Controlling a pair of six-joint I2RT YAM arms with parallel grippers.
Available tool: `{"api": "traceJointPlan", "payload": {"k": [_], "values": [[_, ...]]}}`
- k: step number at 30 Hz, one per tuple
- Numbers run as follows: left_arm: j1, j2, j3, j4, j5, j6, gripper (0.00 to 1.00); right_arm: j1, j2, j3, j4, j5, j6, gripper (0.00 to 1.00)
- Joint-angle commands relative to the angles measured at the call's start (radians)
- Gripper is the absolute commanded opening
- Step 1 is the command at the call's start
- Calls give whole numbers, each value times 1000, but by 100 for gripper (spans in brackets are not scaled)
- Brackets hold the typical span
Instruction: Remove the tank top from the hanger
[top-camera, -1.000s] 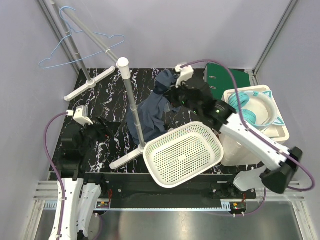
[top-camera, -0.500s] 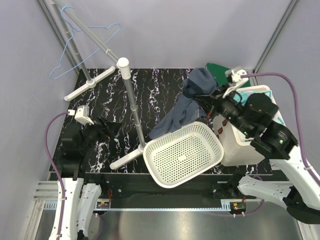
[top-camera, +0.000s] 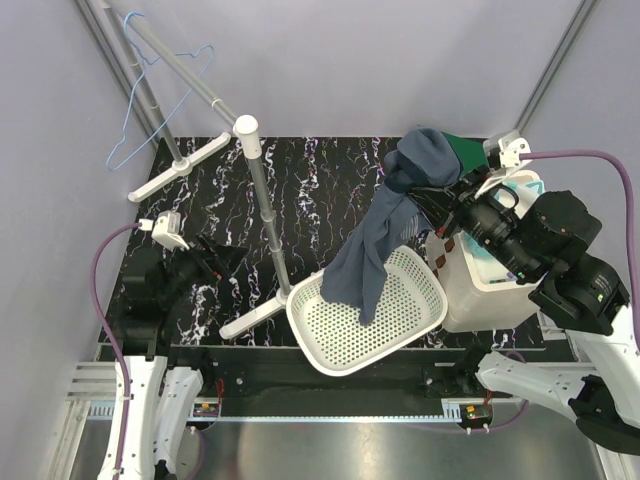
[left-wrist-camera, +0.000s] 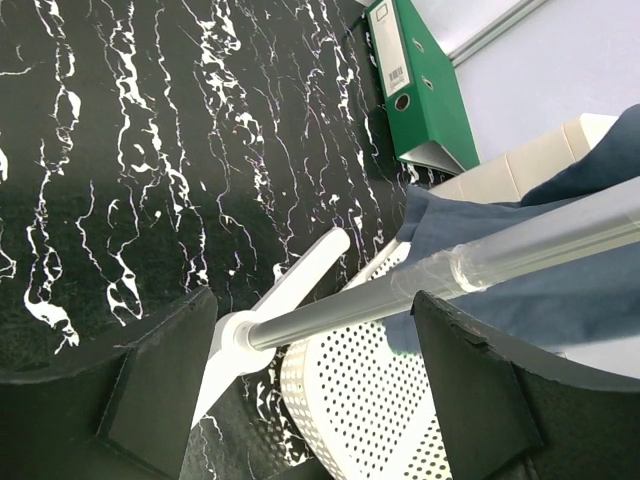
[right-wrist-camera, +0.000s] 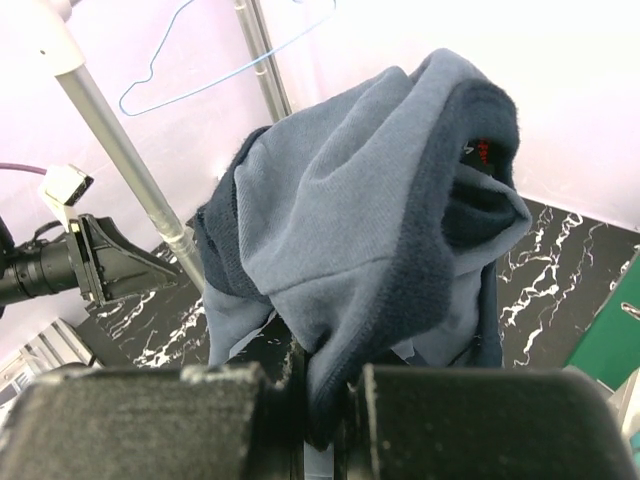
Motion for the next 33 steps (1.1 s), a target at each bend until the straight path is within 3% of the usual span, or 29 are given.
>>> {"api": "traceJointPlan", "payload": {"k": [1, 13, 20, 28, 33], "values": [[-3, 7, 13, 60, 41, -14, 83, -1, -17, 58, 32, 18, -12, 0], [-3, 6, -13, 68, 113, -28, 83, 0, -30, -121, 46, 45, 37, 0], [-2, -14, -56, 71, 137, -36, 83, 0, -48, -326, 69, 53, 102, 0], [-3, -14, -99, 82, 157, -39, 83, 0, 45, -566, 189, -96, 244, 2], [-3, -20, -99, 83, 171, -48, 84, -1, 96, -633, 253, -103, 293, 4]]}}
